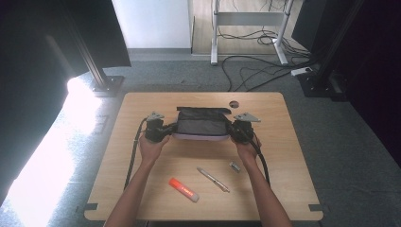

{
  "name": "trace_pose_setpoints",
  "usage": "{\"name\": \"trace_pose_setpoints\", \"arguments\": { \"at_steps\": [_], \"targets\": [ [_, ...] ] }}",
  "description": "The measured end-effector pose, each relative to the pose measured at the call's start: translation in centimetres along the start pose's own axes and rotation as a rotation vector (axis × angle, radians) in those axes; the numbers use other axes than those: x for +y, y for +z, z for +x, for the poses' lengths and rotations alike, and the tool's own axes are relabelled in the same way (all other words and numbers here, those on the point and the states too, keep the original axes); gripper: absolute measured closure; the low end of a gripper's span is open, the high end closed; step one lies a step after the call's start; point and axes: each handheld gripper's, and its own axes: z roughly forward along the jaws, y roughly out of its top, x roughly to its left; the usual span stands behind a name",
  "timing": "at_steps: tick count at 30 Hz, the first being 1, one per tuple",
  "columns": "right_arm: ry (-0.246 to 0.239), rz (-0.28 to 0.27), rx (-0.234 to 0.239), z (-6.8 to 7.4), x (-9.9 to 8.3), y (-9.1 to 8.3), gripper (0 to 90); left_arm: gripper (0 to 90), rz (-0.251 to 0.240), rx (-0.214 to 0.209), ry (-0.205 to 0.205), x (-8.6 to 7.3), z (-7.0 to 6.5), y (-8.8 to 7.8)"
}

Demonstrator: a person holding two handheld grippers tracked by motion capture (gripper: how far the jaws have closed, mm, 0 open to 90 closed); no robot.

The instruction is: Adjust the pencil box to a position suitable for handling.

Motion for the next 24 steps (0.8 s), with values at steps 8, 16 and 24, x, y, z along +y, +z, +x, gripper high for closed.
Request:
{"name": "trace_pose_setpoints", "arguments": {
  "at_steps": [8,16,24],
  "targets": [
    [-0.004,-0.023,0.017,0.5,-0.7,-1.2,86.7,86.6,-0.013,-0.01,0.015,-1.0,-0.8,-1.1],
    [-0.005,-0.012,0.038,0.8,-1.9,-1.7,86.7,86.4,-0.008,-0.014,0.03,-2.3,-1.5,-1.8],
    [-0.016,0.049,0.039,0.8,-3.3,-1.0,86.6,86.0,0.027,-0.023,0.018,-4.0,-1.5,-1.2]
  ]
}}
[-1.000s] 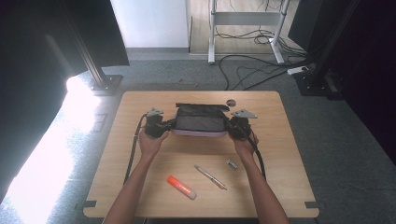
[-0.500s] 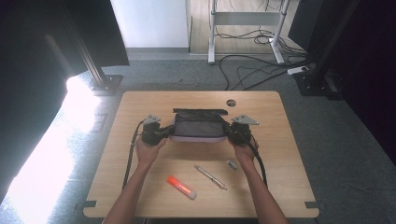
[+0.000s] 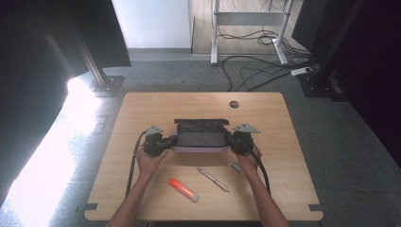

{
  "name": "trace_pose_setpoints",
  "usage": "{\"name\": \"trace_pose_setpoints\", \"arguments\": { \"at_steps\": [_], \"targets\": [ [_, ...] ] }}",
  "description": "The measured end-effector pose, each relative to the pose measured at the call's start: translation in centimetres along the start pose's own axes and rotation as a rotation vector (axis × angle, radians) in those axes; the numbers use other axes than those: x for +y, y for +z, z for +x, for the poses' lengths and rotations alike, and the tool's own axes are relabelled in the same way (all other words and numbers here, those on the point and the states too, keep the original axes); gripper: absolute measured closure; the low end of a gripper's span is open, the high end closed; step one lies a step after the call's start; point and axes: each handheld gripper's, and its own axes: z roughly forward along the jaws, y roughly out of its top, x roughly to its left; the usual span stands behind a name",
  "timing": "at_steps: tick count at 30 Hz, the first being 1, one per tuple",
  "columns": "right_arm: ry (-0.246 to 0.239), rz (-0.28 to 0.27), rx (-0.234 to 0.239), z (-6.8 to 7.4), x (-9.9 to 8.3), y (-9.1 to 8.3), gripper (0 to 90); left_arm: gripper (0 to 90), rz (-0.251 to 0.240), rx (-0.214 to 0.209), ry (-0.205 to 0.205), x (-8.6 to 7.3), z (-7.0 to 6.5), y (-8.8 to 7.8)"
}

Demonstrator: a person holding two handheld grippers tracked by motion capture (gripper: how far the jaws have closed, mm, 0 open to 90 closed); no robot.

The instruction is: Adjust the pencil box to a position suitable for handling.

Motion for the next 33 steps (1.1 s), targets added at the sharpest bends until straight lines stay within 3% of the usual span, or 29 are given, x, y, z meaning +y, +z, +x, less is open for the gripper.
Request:
{"name": "trace_pose_setpoints", "arguments": {
  "at_steps": [14,23,26,28,33],
  "targets": [
    [0.002,0.094,-0.02,-0.3,-2.1,1.9,85.8,81.6,0.072,-0.016,-0.028,-1.8,0.5,1.8],
    [-0.009,0.124,-0.041,-0.3,-2.6,2.3,82.2,75.1,0.08,-0.03,-0.053,-2.2,0.8,2.3],
    [-0.01,0.121,-0.038,-0.3,-2.5,2.2,77.7,69.2,0.079,-0.023,-0.056,-2.2,0.9,2.3],
    [-0.005,0.11,-0.022,-0.2,-2.3,1.8,70.1,55.7,0.071,-0.017,-0.065,-2.2,1.0,2.2],
    [-0.015,0.062,-0.016,-0.3,-2.0,0.8,61.3,39.6,0.054,0.012,-0.046,-2.1,0.8,2.1]
  ]
}}
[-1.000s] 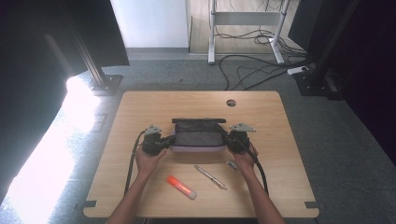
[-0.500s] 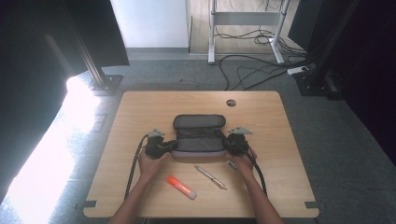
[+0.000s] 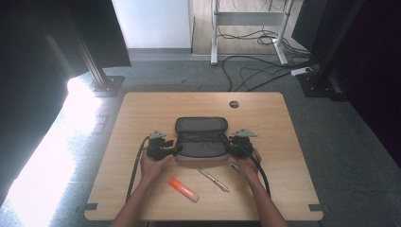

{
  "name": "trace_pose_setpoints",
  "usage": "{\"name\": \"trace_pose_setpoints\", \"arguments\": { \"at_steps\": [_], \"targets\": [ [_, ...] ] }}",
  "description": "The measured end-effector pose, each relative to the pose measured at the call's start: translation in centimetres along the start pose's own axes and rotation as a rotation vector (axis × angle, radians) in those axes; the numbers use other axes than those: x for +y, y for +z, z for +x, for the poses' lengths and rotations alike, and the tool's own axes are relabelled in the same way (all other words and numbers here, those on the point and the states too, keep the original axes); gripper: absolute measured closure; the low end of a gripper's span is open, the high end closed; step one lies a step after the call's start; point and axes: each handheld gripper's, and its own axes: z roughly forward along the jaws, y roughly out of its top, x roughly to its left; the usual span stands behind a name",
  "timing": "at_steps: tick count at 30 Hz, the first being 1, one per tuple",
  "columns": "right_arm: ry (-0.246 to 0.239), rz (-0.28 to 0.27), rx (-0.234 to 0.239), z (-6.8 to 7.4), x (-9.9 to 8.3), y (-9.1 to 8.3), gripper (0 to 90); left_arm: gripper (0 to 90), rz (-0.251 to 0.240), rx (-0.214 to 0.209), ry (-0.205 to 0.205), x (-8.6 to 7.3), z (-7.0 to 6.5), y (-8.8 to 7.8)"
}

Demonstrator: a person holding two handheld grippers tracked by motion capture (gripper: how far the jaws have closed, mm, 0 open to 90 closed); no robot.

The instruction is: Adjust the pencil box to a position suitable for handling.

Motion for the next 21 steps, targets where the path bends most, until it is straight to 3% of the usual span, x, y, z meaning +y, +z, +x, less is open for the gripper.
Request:
{"name": "trace_pose_setpoints", "arguments": {
  "at_steps": [4,6,7,11,16,21],
  "targets": [
    [-0.003,-0.044,0.017,-0.5,0.2,-1.2,54.6,26.3,-0.023,0.0,0.009,0.2,-0.1,-0.2],
    [-0.003,-0.046,0.021,-0.6,0.3,-1.4,53.6,23.9,-0.037,-0.006,0.001,0.3,-0.1,-0.3],
    [0.002,-0.056,0.026,-0.9,0.3,-1.6,53.3,17.2,-0.036,-0.008,-0.002,0.5,0.0,-0.3],
    [0.01,-0.061,0.024,-1.1,0.2,-1.8,53.3,15.2,-0.048,-0.016,-0.022,0.6,0.4,-0.4],
    [0.029,-0.057,0.022,-1.4,-0.4,-2.3,52.3,15.5,-0.053,-0.019,-0.014,0.9,0.2,-1.3],
    [0.015,-0.063,0.043,-1.2,-0.7,-3.2,48.4,16.4,-0.051,-0.027,-0.013,0.8,0.2,-2.3]
  ]
}}
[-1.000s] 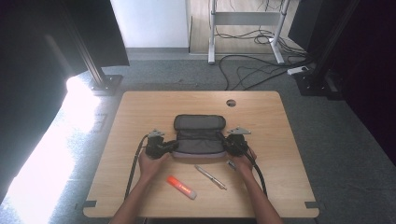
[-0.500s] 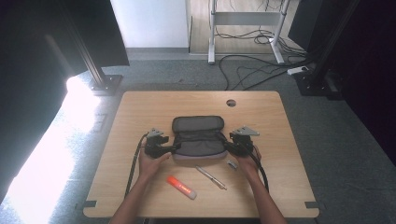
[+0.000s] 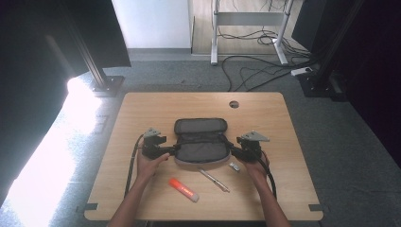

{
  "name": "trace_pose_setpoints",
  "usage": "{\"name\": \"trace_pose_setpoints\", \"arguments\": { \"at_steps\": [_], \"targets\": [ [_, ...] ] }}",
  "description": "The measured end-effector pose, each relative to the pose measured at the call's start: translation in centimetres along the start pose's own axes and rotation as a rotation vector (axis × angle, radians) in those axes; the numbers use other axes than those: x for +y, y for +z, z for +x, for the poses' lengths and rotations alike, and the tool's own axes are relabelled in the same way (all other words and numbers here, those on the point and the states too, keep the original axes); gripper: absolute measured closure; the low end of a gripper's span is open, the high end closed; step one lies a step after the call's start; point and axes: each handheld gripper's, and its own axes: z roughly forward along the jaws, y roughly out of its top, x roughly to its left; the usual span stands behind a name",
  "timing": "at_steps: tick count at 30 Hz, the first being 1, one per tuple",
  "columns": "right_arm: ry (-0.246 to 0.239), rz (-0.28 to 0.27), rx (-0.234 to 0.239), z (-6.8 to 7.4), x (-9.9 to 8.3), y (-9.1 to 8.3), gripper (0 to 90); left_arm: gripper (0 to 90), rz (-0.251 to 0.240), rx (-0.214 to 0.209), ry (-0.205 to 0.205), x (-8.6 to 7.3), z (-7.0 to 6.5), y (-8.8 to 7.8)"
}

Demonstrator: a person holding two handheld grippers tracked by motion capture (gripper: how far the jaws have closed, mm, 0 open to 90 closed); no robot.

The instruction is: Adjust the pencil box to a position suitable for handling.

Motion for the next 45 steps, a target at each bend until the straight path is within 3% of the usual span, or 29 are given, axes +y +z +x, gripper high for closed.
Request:
{"name": "trace_pose_setpoints", "arguments": {
  "at_steps": [11,17,22,30,45],
  "targets": [
    [-0.022,-0.023,0.078,0.0,-1.6,-2.8,42.7,19.3,0.009,-0.013,0.024,-1.5,-1.0,-1.8],
    [-0.032,-0.027,0.1,0.0,-2.8,-4.5,42.3,20.6,-0.009,-0.015,0.047,-2.3,-1.7,-3.4],
    [-0.046,0.006,0.1,0.0,-4.0,-4.9,41.0,20.2,0.003,0.022,0.09,-3.2,-2.3,-4.5],
    [-0.051,0.059,0.104,0.2,-6.1,-5.3,41.0,21.4,-0.01,0.02,0.061,-5.2,-1.8,-6.2],
    [-0.048,0.071,0.099,0.1,-6.5,-4.9,41.1,25.3,0.016,0.015,0.046,-6.1,-1.0,-6.3]
  ]
}}
